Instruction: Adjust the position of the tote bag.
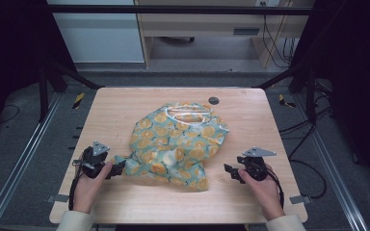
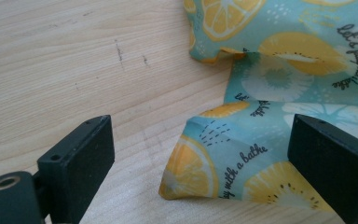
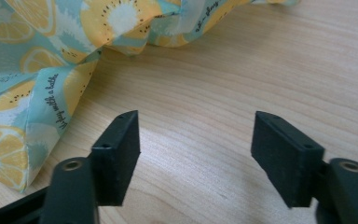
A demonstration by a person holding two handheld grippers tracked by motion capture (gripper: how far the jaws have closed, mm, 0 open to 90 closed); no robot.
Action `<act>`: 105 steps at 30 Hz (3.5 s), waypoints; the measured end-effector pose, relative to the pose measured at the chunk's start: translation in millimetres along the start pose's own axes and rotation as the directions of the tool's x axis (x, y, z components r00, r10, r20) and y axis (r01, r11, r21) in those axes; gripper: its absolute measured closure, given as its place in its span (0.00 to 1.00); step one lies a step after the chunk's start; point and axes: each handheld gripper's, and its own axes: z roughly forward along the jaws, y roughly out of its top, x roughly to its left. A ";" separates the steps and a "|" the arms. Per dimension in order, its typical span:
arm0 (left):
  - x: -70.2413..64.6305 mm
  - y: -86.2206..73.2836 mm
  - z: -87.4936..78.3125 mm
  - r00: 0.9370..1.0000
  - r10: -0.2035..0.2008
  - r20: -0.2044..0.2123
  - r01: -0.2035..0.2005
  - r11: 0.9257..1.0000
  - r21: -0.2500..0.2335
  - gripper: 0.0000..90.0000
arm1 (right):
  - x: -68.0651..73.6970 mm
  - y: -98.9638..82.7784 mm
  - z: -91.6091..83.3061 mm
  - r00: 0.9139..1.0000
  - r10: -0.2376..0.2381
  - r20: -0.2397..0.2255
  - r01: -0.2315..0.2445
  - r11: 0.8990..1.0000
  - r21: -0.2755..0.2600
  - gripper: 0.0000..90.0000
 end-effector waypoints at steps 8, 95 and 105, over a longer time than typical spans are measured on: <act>2.2 -0.5 -0.7 1.000 -0.009 -0.009 0.009 1.000 -0.007 0.08 | 3.8 4.5 0.6 0.998 0.059 0.000 -0.059 0.998 0.012 0.22; 4.6 78.7 25.7 0.999 0.007 0.054 -0.006 1.000 -0.011 0.22 | 46.7 123.7 47.8 0.973 -0.218 -0.079 0.217 0.976 -0.016 0.99; 8.6 108.5 79.4 1.000 -0.003 0.031 0.000 0.996 0.092 0.19 | 48.8 122.9 51.5 0.970 -0.227 -0.086 0.227 0.974 -0.008 0.99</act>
